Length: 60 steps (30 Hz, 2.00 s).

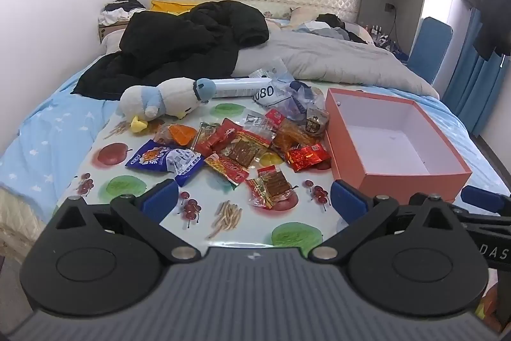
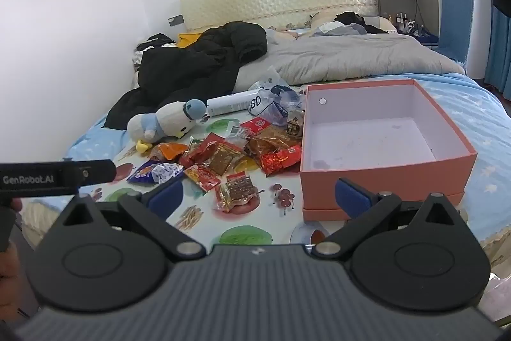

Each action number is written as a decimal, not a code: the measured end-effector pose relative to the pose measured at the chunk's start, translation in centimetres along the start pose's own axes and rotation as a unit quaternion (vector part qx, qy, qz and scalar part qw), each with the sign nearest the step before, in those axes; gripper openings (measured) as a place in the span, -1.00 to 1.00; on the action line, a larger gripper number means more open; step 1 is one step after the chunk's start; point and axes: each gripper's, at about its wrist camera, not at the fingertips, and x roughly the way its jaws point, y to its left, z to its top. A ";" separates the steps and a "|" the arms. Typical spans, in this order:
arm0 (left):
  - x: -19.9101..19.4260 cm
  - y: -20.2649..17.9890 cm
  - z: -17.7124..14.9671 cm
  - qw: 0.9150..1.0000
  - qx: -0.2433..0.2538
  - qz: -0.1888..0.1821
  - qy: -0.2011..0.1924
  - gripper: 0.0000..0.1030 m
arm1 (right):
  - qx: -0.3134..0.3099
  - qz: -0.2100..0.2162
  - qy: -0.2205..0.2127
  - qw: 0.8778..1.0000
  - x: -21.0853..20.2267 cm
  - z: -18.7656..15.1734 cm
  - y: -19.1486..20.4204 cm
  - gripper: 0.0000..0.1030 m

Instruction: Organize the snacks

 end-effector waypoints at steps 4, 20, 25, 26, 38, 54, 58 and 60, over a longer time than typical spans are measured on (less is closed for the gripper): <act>-0.1 0.2 0.1 1.000 -0.003 -0.004 -0.002 0.99 | -0.003 -0.002 -0.002 1.000 0.2 -0.2 0.2 1.00; 0.0 0.4 0.0 1.000 0.002 0.005 -0.005 0.99 | 0.000 -0.001 -0.005 1.000 0.3 -0.2 0.1 1.00; -0.1 0.1 0.0 1.000 0.002 0.001 -0.007 0.99 | 0.003 -0.003 -0.002 1.000 0.4 -0.4 0.1 1.00; -0.1 0.0 0.0 1.000 0.003 0.001 -0.007 0.99 | 0.001 -0.005 -0.002 1.000 0.4 -0.4 0.1 1.00; -0.3 -0.1 0.4 1.000 0.006 -0.007 -0.007 0.99 | -0.001 -0.005 0.004 1.000 0.6 -0.2 0.2 1.00; 0.8 0.3 0.5 1.000 0.003 -0.011 0.006 0.99 | 0.001 0.005 0.010 1.000 0.9 -0.1 0.2 1.00; 0.9 0.2 0.5 1.000 0.005 -0.011 0.006 0.99 | 0.001 0.009 0.012 1.000 1.0 0.1 0.1 1.00; 0.9 0.0 0.4 1.000 0.007 -0.012 0.006 0.99 | 0.001 0.010 0.013 1.000 1.0 0.0 0.1 1.00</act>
